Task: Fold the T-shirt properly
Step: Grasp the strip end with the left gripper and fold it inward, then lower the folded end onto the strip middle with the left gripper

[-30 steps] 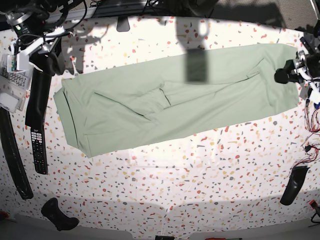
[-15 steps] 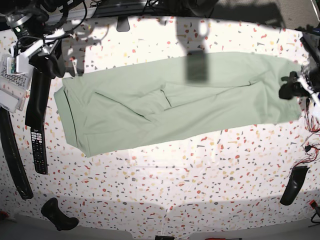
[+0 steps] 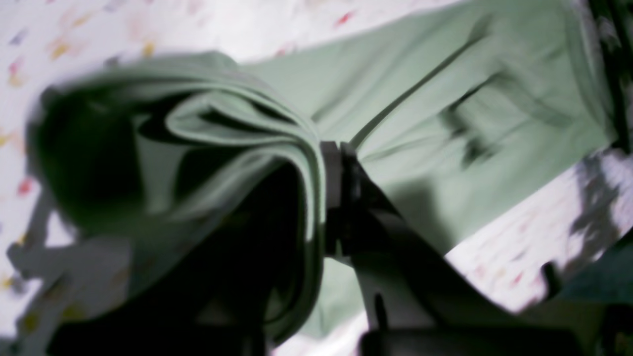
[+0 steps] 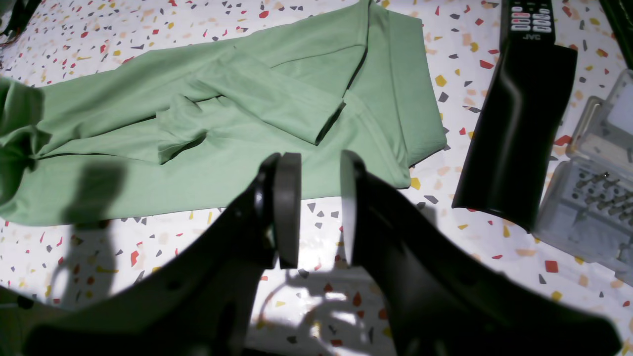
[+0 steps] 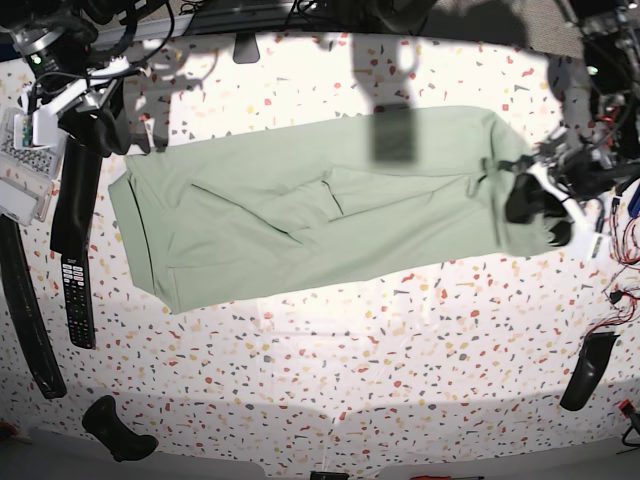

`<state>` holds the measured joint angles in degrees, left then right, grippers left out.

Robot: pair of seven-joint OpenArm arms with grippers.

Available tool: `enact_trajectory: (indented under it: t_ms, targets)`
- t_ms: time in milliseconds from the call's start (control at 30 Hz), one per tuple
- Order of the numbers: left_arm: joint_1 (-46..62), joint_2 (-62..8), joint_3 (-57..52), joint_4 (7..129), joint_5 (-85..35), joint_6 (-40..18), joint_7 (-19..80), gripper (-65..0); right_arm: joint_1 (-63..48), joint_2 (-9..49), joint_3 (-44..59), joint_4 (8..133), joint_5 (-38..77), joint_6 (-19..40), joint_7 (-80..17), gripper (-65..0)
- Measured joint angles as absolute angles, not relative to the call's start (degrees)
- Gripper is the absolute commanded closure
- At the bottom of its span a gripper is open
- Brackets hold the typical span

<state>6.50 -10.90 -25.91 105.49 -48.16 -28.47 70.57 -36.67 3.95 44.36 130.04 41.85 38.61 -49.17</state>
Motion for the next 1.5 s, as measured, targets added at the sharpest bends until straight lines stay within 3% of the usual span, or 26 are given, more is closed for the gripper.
enact_trajectory:
  t_ms: [133,267,367,633,733,933,1033,1100,1367,1500]
  targets:
    - [6.5,-3.92,-25.69,107.24,-47.75,-28.51,70.08,0.0,-36.69,3.97,44.36,130.04,41.85,38.61,-49.17,-12.5]
    - [6.52,-0.19,-19.59,107.24,-39.35,-28.47,69.45,0.0,-36.67,3.95,44.36,130.04,41.85,38.61,-49.19,-12.5]
    - [6.52,0.32,-12.69,107.24,-34.54,-28.47,66.78,0.0,-36.69,3.97,44.36,130.04,41.85,38.61,-49.17,-12.5]
    - [6.5,0.16,2.68,107.22,-19.53,-21.02,58.74,0.0,-36.67,3.95,44.36,130.04,41.85,38.61,-49.19,-12.5]
    - [6.5,0.14,4.84,107.22,-17.1,-18.15,58.28,0.0,-36.69,3.99,44.36,130.04,41.85,38.61,-49.23,-12.5]
    - [6.46,0.14,5.63,107.22,-19.59,-18.17,58.33,0.0,-36.69,5.58,44.36,130.04,45.17,38.61,-50.46,-12.5]
    - [6.44,0.14,5.69,107.22,-23.88,-18.2,58.24,-16.7,-36.69,5.56,44.36,130.04,45.54,38.61,-50.48,-12.5]
    - [6.44,0.12,5.67,107.22,-25.82,-18.2,58.24,-22.1,-36.67,5.56,44.36,130.04,45.74,38.61,-50.48,-12.5]
    - [6.44,0.1,9.5,107.22,-27.22,-18.65,57.93,-22.2,-36.69,5.56,44.36,130.04,45.95,38.61,-50.72,-12.5]
    - [5.61,0.21,11.55,107.24,-16.95,-20.23,57.08,-22.2,-36.69,5.56,44.36,130.04,45.93,38.61,-51.18,-12.5]
